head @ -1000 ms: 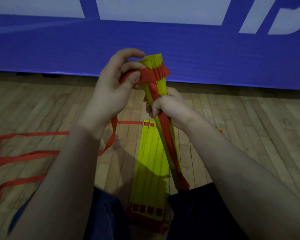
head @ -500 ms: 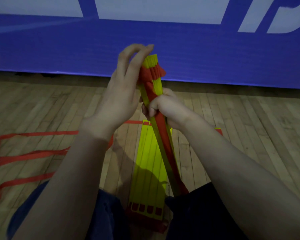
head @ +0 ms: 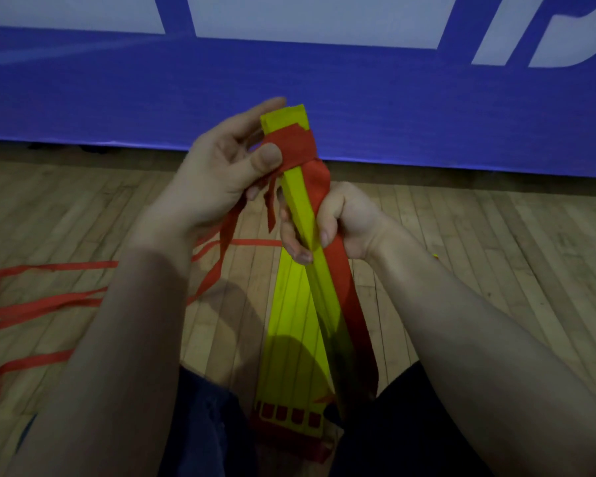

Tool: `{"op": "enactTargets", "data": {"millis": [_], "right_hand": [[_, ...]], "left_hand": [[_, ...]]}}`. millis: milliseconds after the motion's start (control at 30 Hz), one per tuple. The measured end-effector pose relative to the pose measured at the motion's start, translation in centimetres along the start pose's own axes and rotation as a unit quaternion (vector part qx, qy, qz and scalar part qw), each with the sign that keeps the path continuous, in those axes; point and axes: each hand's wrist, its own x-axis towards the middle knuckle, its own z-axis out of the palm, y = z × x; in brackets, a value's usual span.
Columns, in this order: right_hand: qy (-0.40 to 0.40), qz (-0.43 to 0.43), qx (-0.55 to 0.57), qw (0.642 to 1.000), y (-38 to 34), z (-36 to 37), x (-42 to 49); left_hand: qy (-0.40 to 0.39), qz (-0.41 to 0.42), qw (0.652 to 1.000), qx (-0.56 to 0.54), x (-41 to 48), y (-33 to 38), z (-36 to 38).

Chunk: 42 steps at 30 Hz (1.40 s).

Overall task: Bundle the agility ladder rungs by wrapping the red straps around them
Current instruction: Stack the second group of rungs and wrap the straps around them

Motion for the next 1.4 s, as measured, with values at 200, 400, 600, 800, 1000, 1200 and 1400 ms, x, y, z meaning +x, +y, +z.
{"op": "enactTargets", "data": {"millis": [200,400,600,800,1000,1200,1400], "right_hand": [[-0.215,0.056,0.073,0.972,0.9,0.3,0.9],[-0.181,0.021,0.082,0.980,1.4,0.0,1.5],[0.088,0.038,-0.058,0.994,1.2,-0.6,1.0],[0.400,-0.211,-0.208,0.868,1.3,1.4,1.9],[0.480,-0.354,-0.422,0.683,2.9,2.9,1.4],[0.403,-0.263,-0.457,0.748,3.8,3.6,1.9],[0.427,-0.264,-0.455,0.735,4.9,2.6,3.0]], "left_hand": [[-0.109,-0.015,0.994,0.012,-0.6,0.8,-0.1],[-0.075,-0.011,0.997,0.004,-1.1,1.0,0.8],[0.013,-0.012,0.999,0.041,-0.8,0.9,0.9],[0.123,-0.016,0.989,0.081,-0.5,0.6,0.8],[0.198,-0.020,0.975,0.103,0.2,-0.3,0.8],[0.262,-0.011,0.961,0.089,0.4,-0.7,1.0],[0.280,0.001,0.956,0.088,0.8,-0.7,2.4]]}}
